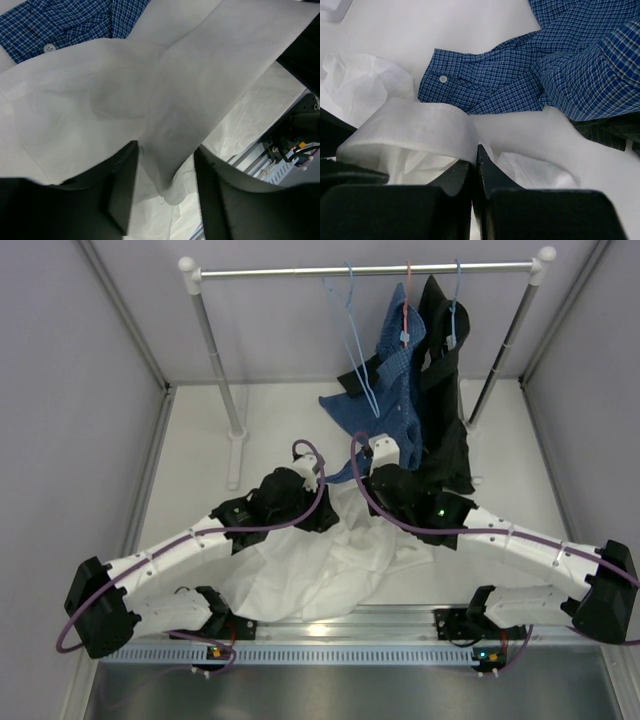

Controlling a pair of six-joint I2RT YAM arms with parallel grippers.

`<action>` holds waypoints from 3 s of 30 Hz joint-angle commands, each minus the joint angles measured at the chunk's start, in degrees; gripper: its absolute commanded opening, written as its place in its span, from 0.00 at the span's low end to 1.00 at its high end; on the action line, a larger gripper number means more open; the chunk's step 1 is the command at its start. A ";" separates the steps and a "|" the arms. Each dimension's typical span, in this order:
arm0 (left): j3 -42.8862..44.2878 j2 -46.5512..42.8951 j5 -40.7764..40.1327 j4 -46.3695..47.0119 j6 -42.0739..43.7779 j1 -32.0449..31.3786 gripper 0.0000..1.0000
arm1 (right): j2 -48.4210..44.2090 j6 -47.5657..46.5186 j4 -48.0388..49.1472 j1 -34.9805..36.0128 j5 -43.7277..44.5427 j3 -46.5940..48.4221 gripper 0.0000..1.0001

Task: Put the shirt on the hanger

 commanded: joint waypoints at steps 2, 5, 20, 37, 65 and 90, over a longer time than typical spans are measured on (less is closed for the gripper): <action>0.39 0.40 -0.03 4.56 2.19 0.02 0.40 | 0.04 0.18 0.68 -1.25 -1.58 0.50 0.00; 0.13 0.14 -0.22 4.65 2.55 0.02 0.21 | 0.22 -0.08 0.77 -1.33 -2.10 0.50 0.00; 7.95 -7.59 2.24 -8.09 6.33 0.02 0.00 | 0.31 -2.45 0.86 -4.76 -14.65 5.24 0.11; 11.82 -5.58 -5.58 -16.27 6.77 0.11 0.00 | -2.43 -10.36 -14.43 -12.84 -20.74 30.19 0.71; 7.25 -11.20 -10.85 -22.60 10.55 0.11 0.00 | 33.97 -18.02 -23.05 -22.52 -18.63 67.57 0.27; 4.70 -12.17 -8.13 -20.66 10.28 0.11 0.00 | 32.82 -18.28 -22.96 -22.52 -15.82 68.62 0.05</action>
